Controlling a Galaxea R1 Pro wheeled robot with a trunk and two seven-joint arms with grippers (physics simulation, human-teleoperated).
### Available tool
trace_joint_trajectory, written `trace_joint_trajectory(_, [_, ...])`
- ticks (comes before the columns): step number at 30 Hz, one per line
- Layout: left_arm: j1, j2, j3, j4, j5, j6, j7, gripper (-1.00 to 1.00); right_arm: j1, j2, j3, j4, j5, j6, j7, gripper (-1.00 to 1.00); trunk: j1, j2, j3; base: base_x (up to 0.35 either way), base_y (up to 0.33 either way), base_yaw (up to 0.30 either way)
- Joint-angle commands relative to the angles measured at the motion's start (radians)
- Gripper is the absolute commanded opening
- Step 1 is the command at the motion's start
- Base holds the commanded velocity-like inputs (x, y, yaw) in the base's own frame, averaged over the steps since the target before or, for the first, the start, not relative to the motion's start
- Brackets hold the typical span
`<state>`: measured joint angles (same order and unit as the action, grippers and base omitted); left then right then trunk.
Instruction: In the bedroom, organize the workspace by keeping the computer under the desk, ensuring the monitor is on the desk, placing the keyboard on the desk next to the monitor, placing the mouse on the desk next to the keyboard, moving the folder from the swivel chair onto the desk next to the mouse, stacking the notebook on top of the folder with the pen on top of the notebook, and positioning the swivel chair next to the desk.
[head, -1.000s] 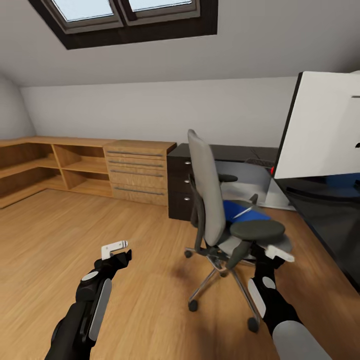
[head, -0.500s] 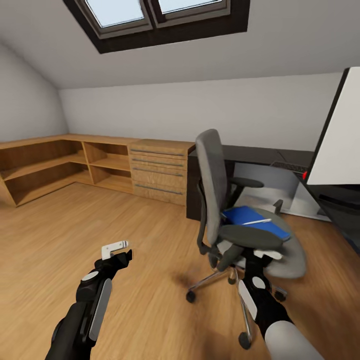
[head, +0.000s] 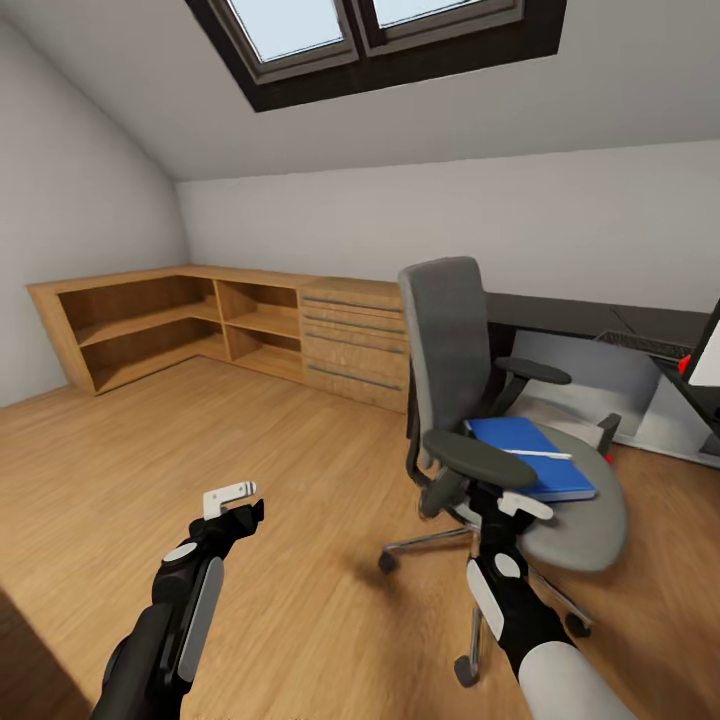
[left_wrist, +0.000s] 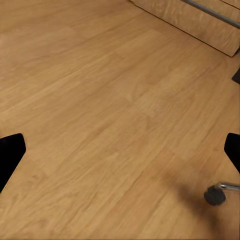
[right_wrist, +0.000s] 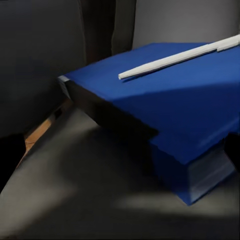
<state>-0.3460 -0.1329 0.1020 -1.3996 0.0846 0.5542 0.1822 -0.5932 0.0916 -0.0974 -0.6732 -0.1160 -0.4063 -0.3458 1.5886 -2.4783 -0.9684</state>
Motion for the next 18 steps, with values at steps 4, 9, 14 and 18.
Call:
trace_joint_trajectory(4, [-0.001, -0.001, 0.0, -0.001, 0.009, 0.004, 0.006, 1.0, 0.0, 0.0, -0.002, -0.001, -0.01, -0.006, 0.004, 1.0, 0.0, 0.0, -0.001, 0.0, 0.0, 0.046])
trace_joint_trajectory(9, [-0.001, -0.001, 0.001, -0.001, 0.009, 0.004, 0.006, 1.0, 0.0, 0.0, -0.001, -0.002, -0.01, -0.007, 0.004, 1.0, 0.0, 0.0, -0.001, 0.0, 0.0, 0.0])
trace_joint_trajectory(14, [-0.001, -0.001, 0.001, -0.001, 0.01, 0.004, 0.006, 1.0, 0.0, 0.0, -0.001, -0.003, -0.01, -0.007, 0.004, 1.0, 0.0, 0.0, 0.002, 0.0, 0.0, -0.086])
trace_joint_trajectory(18, [-0.001, -0.001, 0.001, -0.001, 0.01, 0.004, 0.006, 1.0, 0.0, 0.0, -0.001, -0.003, -0.01, -0.006, 0.004, 1.0, 0.0, 0.0, 0.003, -0.006, 0.0, -0.071])
